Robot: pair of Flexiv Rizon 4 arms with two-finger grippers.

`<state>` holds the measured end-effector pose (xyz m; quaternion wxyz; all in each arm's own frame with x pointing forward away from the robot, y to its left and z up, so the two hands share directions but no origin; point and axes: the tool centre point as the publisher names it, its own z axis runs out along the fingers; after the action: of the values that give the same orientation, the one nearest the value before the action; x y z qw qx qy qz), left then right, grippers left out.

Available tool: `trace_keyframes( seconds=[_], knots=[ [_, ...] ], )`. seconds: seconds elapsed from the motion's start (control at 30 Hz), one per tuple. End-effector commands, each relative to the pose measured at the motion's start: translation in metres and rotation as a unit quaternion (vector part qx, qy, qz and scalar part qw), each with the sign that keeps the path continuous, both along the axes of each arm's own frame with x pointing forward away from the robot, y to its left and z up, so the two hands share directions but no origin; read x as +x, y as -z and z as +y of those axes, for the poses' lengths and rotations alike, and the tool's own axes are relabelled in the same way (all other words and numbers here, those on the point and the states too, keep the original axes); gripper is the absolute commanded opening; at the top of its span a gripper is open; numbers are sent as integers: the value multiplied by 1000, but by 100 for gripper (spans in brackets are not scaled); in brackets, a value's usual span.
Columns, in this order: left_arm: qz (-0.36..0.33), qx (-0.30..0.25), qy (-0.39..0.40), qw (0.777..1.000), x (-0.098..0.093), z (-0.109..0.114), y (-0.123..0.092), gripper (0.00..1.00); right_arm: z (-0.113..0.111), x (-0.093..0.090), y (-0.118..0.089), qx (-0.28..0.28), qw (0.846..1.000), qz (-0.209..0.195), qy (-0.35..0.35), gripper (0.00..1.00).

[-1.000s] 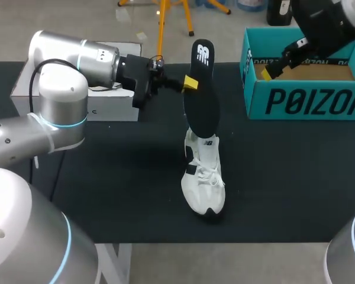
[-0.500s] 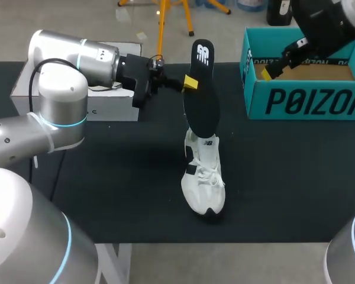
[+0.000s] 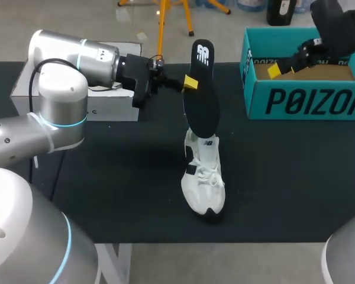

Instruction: Take the shoe out of the shoebox, open the shoe tongue, remove and reinsert the insole, then place the shoe into the shoebox

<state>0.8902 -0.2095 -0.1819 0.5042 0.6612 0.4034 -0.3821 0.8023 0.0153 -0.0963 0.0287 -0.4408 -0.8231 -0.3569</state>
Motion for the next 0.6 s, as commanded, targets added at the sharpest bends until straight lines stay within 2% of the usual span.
trace_keyframes(
  seconds=[0.03, 0.2, 0.4, 0.6],
  knots=[
    [0, 1, 0, 1000, 1, -1, 0, 0, 6, 10, 24, 138, 988, 15, -61, 100],
    [0, 1, 0, 1000, 1, -1, 0, 0, 23, 18, 37, 197, 976, 27, -85, 100],
    [0, 1, 0, 1000, 1, -1, 0, 0, 45, 29, 50, 218, 968, 44, -115, 100],
    [0, 1, 0, 1000, 1, -1, 0, 0, 68, 33, 63, 216, 964, 59, -143, 100]
  ],
)
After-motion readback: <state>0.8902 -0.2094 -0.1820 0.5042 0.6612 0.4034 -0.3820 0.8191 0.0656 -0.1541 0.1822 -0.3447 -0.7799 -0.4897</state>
